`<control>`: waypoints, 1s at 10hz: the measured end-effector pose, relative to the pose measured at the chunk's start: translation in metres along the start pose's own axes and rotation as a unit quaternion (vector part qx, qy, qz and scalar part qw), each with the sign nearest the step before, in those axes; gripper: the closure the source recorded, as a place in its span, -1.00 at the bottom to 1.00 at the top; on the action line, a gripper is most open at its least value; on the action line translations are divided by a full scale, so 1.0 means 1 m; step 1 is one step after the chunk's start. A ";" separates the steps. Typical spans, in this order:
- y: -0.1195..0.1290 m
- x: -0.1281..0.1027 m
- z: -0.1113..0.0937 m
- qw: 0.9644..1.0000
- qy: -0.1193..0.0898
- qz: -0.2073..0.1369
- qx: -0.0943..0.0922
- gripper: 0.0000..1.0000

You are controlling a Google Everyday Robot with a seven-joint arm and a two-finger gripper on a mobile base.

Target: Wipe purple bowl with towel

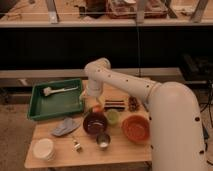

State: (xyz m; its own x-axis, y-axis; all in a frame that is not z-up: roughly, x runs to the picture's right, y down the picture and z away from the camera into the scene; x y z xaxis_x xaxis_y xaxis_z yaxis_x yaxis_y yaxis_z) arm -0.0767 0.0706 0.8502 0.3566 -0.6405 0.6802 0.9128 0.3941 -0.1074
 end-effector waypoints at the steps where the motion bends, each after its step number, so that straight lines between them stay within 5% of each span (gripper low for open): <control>1: 0.000 0.000 0.000 1.000 0.000 0.000 0.000 -0.60; 4: 0.000 0.000 0.000 1.000 -0.001 -0.002 0.001 -0.60; 7: -0.016 -0.019 -0.004 0.997 -0.007 -0.074 0.021 -0.60; 8: -0.030 -0.031 -0.006 0.994 -0.003 -0.108 0.024 -0.60; 10: -0.067 -0.061 -0.015 0.981 0.000 -0.193 0.032 -0.60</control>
State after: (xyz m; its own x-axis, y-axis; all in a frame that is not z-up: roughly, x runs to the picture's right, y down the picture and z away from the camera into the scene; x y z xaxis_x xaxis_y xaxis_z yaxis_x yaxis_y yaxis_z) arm -0.1563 0.0731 0.8050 -0.0127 -0.7501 0.6612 0.9654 0.1631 0.2035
